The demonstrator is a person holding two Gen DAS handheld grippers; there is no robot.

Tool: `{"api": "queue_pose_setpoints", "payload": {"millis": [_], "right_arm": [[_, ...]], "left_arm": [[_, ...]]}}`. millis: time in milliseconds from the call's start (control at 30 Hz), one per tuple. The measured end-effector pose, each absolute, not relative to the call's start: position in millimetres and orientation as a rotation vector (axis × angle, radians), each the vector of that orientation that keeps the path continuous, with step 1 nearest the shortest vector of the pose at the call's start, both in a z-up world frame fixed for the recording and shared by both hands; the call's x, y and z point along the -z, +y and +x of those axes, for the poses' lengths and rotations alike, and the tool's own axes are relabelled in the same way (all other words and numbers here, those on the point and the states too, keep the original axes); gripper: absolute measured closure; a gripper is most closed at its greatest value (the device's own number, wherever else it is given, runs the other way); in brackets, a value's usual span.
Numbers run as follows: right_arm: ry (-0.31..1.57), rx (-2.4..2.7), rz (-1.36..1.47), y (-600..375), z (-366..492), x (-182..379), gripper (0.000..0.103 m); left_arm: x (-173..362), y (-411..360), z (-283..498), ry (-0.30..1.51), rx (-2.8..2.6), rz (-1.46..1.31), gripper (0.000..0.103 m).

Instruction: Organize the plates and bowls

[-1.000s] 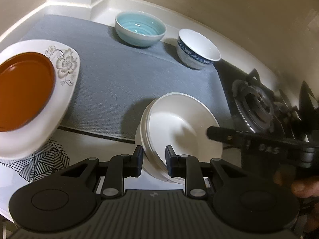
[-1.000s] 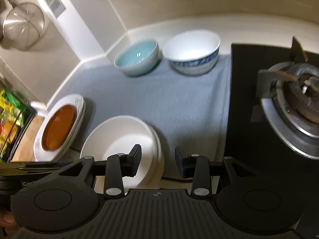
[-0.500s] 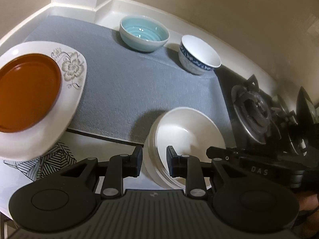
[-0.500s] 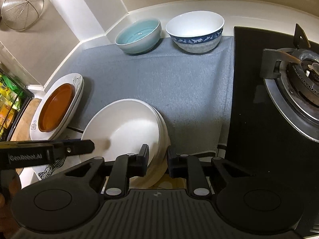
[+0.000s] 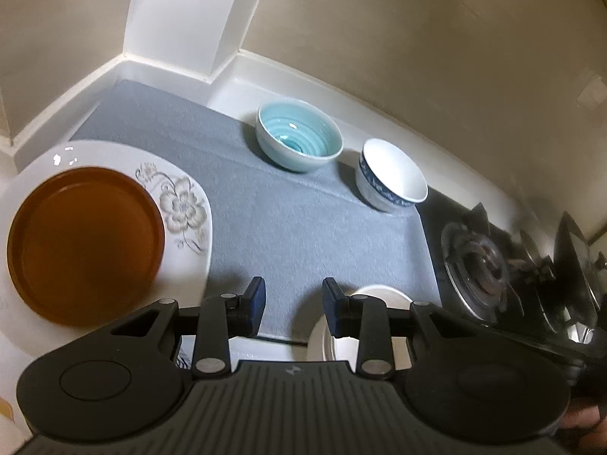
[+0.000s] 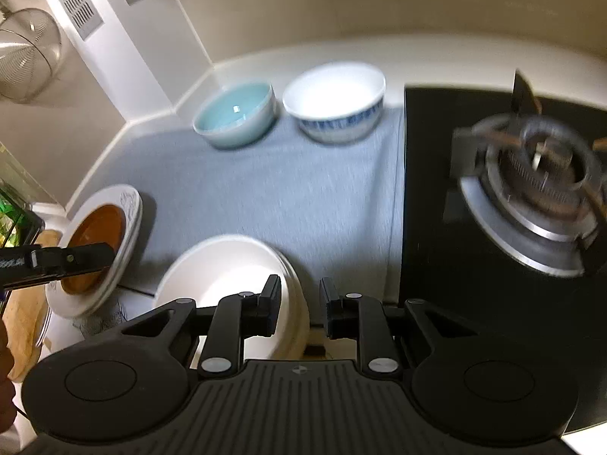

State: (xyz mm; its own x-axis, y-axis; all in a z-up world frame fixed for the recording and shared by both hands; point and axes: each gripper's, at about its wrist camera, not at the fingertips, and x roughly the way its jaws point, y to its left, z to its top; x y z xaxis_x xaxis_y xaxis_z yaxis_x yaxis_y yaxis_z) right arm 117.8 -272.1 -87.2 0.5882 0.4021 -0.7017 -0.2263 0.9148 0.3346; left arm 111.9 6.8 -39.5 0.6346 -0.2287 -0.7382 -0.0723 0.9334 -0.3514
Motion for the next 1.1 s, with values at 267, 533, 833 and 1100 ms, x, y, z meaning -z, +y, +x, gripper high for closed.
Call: {"api": "queue_pose_setpoints", "payload": {"millis": [267,533,833,1100], "right_arm": [[0.832,-0.344,0.217,-250.2,116.9,69.9,0.076],[0.833,-0.324,0.202,-237.1,112.1,61.5,0.076],[0.833,-0.309,0.178,-230.0,112.4,57.0,0.076],[0.836,-0.287,0.177,-228.9,113.3,54.1,0.076]], "left_arm": [[39.9,24.3,126.7,0.873,0.097,-0.371,0.067],[41.0,33.2,138.5,0.86,0.115,-0.379,0.067],[41.5,32.8,155.9,0.826,0.104,-0.346,0.067],[40.3,39.3,187.8,0.809,0.073,-0.35,0.068]]}}
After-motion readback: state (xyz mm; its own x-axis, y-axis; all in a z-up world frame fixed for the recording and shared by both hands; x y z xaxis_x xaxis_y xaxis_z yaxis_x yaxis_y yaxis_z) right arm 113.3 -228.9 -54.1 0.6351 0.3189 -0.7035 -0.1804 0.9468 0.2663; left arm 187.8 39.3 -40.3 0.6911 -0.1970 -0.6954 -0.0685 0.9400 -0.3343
